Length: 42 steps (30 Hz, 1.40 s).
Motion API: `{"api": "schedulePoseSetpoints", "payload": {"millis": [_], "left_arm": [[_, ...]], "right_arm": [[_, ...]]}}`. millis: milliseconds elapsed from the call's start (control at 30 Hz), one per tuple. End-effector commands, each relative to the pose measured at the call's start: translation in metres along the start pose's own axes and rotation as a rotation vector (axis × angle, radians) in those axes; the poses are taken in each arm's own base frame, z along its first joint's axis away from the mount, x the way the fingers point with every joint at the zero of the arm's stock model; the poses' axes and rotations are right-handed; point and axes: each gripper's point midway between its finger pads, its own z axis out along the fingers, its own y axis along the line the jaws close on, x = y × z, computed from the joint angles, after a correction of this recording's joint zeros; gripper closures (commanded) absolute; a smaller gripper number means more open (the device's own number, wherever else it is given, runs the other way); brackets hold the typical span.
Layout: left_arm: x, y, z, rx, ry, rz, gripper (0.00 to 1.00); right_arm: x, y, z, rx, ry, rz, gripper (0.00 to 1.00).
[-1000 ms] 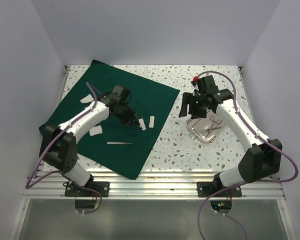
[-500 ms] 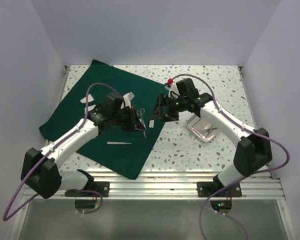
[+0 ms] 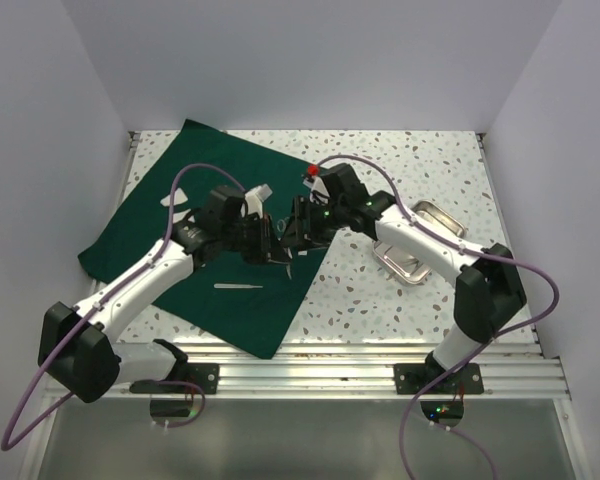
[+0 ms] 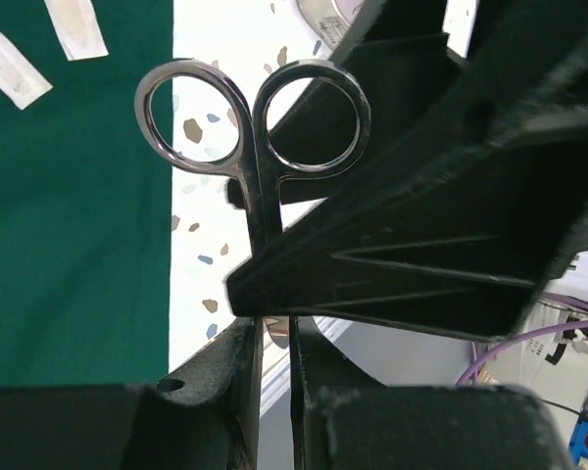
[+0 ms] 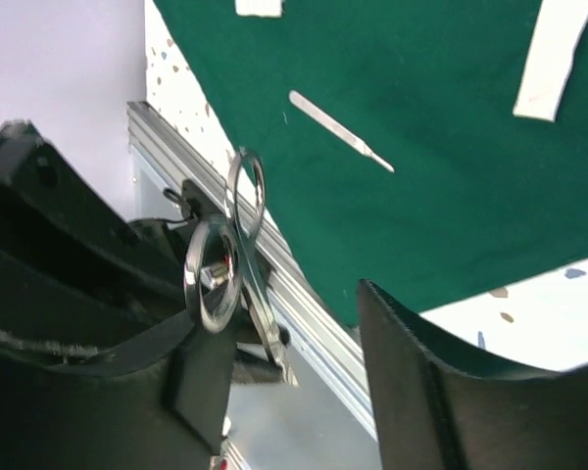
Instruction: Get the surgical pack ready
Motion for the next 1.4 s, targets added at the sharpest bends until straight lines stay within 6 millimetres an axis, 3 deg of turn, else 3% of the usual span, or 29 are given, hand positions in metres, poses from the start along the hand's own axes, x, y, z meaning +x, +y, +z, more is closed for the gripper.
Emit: {"api": "schedulePoseSetpoints", "payload": {"millis": [0, 67, 100, 133, 167, 267, 300, 400, 467, 500, 533, 600, 633, 733, 800, 900, 1100, 1200, 1367], "left_arm": [[-0.014, -0.029, -0.014, 0.083, -0.046, 0.084, 1.0], [-0.016, -0.031, -0.014, 0.088, -0.045, 0.089, 1.0], [-0.016, -0.031, -0.014, 0.085, -0.042, 0.086, 1.0], [-0.015, -0.03, -0.014, 0.074, -0.034, 0.08, 1.0], [-0.017, -0.028, -0.014, 0.062, -0.038, 0.073, 0.78], [-0.023, -0.023, -0.017, 0.012, -0.066, 0.048, 0.49], [-0.026, -0.019, -0.019, -0.007, -0.078, 0.035, 0.46], [-0.032, -0.003, -0.025, -0.086, -0.103, -0.025, 0.4], [-0.028, 0.019, -0.03, -0.192, -0.097, -0.122, 0.39], [-0.033, 0.038, -0.035, -0.275, -0.13, -0.175, 0.39], [-0.022, 0.058, -0.038, -0.363, -0.092, -0.246, 0.39], [-0.017, 0.083, -0.045, -0.472, -0.091, -0.365, 0.39], [-0.005, 0.095, -0.046, -0.523, -0.054, -0.411, 0.39], [0.002, 0.108, -0.047, -0.579, -0.054, -0.489, 0.4], [0.001, 0.111, -0.047, -0.596, -0.07, -0.511, 0.41], [0.001, 0.116, -0.046, -0.621, -0.073, -0.537, 0.4], [0.016, 0.127, -0.039, -0.697, 0.009, -0.636, 0.37], [0.023, 0.131, -0.034, -0.713, 0.046, -0.664, 0.36], [0.035, 0.133, -0.028, -0.711, 0.064, -0.735, 0.36]], "right_arm": [[-0.019, 0.024, 0.005, -0.054, -0.053, -0.011, 0.47], [-0.019, 0.028, 0.007, -0.059, -0.055, -0.019, 0.65], [-0.02, 0.028, 0.008, -0.059, -0.057, -0.015, 0.89], [-0.019, 0.023, 0.007, -0.029, -0.063, -0.007, 0.99], [-0.021, 0.019, 0.006, -0.001, -0.074, 0.003, 1.0], [-0.027, -0.004, -0.004, 0.101, -0.114, 0.016, 1.0], [-0.028, -0.015, -0.007, 0.14, -0.12, 0.028, 1.0], [-0.032, -0.063, -0.029, 0.265, -0.147, 0.126, 1.0], [-0.031, -0.113, -0.056, 0.4, -0.171, 0.237, 1.0], [-0.035, -0.135, -0.075, 0.499, -0.223, 0.255, 1.0], [-0.03, -0.166, -0.097, 0.61, -0.239, 0.324, 1.0], [-0.027, -0.193, -0.129, 0.739, -0.288, 0.376, 1.0], [-0.023, -0.222, -0.157, 0.884, -0.33, 0.428, 1.0], [-0.016, -0.263, -0.204, 1.053, -0.416, 0.526, 1.0], [-0.009, -0.286, -0.221, 1.1, -0.447, 0.594, 1.0], [-0.01, -0.307, -0.227, 1.123, -0.46, 0.636, 1.0], [-0.019, -0.333, -0.212, 1.163, -0.392, 0.638, 1.0], [-0.023, -0.34, -0.206, 1.164, -0.38, 0.638, 0.89], [-0.027, -0.345, -0.198, 1.155, -0.347, 0.625, 0.79]]}}
